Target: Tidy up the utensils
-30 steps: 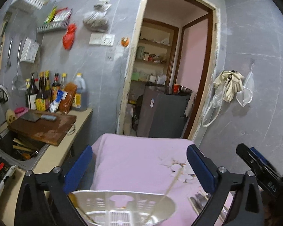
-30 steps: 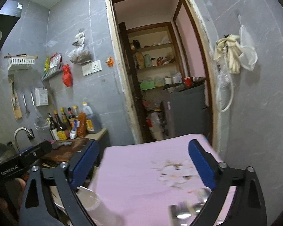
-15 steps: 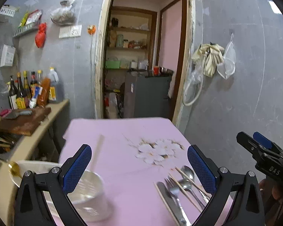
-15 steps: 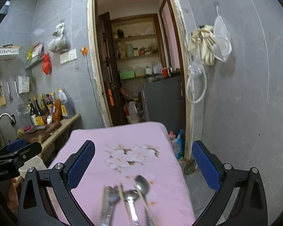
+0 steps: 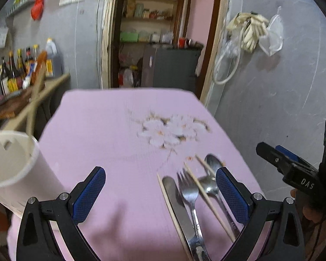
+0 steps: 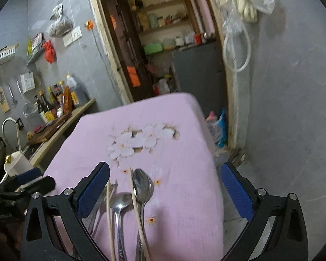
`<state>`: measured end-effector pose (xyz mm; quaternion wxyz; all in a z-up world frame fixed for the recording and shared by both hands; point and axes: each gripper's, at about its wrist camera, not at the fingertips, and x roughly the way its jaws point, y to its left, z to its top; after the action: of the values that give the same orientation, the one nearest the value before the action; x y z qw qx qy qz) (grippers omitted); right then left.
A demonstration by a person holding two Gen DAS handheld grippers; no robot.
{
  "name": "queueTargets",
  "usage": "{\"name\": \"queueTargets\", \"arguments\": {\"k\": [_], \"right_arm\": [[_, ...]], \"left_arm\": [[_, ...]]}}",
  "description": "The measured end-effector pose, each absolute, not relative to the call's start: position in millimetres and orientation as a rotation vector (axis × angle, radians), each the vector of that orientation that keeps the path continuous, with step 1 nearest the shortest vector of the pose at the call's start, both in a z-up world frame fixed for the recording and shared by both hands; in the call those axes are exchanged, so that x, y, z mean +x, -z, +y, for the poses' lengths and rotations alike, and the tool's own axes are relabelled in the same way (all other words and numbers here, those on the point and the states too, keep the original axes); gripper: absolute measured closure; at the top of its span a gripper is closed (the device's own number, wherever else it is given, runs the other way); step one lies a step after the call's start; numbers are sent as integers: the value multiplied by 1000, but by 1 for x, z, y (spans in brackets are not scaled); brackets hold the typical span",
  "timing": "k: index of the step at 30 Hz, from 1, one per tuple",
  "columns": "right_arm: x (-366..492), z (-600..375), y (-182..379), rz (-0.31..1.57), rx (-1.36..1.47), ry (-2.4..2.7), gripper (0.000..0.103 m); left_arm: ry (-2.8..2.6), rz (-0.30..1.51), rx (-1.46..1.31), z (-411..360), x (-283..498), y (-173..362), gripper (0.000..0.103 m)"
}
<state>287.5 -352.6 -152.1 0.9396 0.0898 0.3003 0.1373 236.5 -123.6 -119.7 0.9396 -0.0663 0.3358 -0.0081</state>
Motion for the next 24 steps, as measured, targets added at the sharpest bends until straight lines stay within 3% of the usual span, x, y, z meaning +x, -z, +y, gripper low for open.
{"name": "queueTargets", "arguments": {"k": [3, 9, 11, 17, 24], "right_arm": [[298, -346, 164, 653, 166, -314, 21], [318, -332, 184, 724, 145, -395, 50], [324, -329, 188, 749, 143, -421, 56], [341, -320, 200, 824, 147, -492, 72], [349, -304, 215, 897, 116, -548, 79]], "left_arm": [[11, 731, -165, -121, 245, 134, 9], [11, 837, -201, -117, 265, 155, 39], [22, 870, -217, -116, 272, 161, 52], [52, 970, -277, -119, 289, 179, 75], [62, 1007, -277, -128, 295, 184, 82]]}}
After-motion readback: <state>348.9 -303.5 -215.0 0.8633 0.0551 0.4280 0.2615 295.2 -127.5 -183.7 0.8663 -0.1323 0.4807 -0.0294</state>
